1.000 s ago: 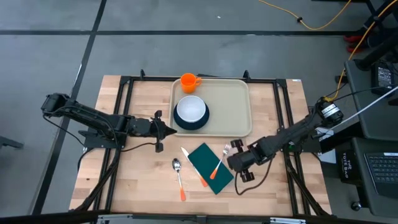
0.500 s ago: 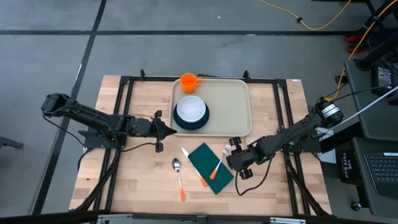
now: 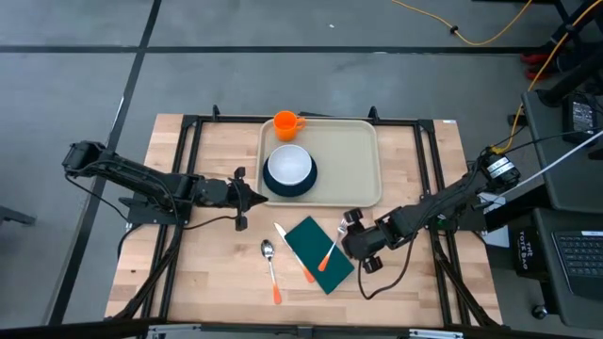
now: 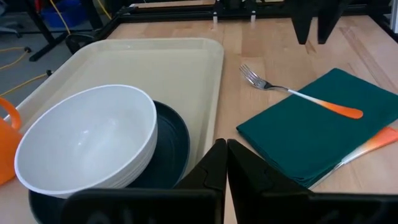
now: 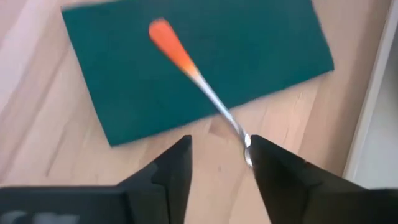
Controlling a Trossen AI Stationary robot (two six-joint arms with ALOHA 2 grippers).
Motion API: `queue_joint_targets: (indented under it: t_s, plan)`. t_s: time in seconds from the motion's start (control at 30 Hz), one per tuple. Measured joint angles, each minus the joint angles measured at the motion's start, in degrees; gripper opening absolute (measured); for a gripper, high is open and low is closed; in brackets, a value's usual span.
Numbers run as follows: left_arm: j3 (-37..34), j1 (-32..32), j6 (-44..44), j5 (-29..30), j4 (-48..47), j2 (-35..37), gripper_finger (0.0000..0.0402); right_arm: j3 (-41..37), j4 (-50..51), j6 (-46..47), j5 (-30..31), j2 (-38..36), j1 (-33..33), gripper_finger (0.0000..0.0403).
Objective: Set up tray
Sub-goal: Put the dark green napkin on the gray tray
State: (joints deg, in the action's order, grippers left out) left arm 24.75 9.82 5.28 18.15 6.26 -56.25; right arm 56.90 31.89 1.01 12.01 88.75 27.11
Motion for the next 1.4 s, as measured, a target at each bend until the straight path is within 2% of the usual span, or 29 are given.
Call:
queue_joint_targets:
  t_s: [0.13, 0.37, 0.53, 0.87, 1.1, 1.4]
  plan:
    - [0.00, 0.00, 0.00, -0.01, 0.00, 0.01, 0.0004, 0.00, -1.51, 0.24, 0.00, 0.00, 0.24, 0.0181]
    - [0.00, 0.00, -0.02, -0.11, -0.02, 0.00, 0.0008, -0.02, -1.24, -0.40, 0.45, 0.00, 5.32, 0.0174]
    - [0.00, 0.06, -0.02, -0.26, -0.02, 0.02, 0.0004, -0.02, -1.42, 1.70, 4.20, 0.21, 9.46, 0.0173]
    - [0.00, 0.26, -0.02, 0.14, -0.01, 0.00, 0.0005, -0.02, -2.49, 0.14, 6.85, 9.84, 13.29, 0.0173]
    - [0.00, 0.26, 0.02, 0.13, -0.01, 0.00, 0.0002, -0.02, -2.59, 1.56, 5.34, 13.36, 13.94, 0.0173]
    - [0.00, 0.26, 0.10, 0.17, 0.00, 0.00, 0.0005, 0.22, -3.73, -2.88, 10.33, 16.53, 14.25, 0.0173]
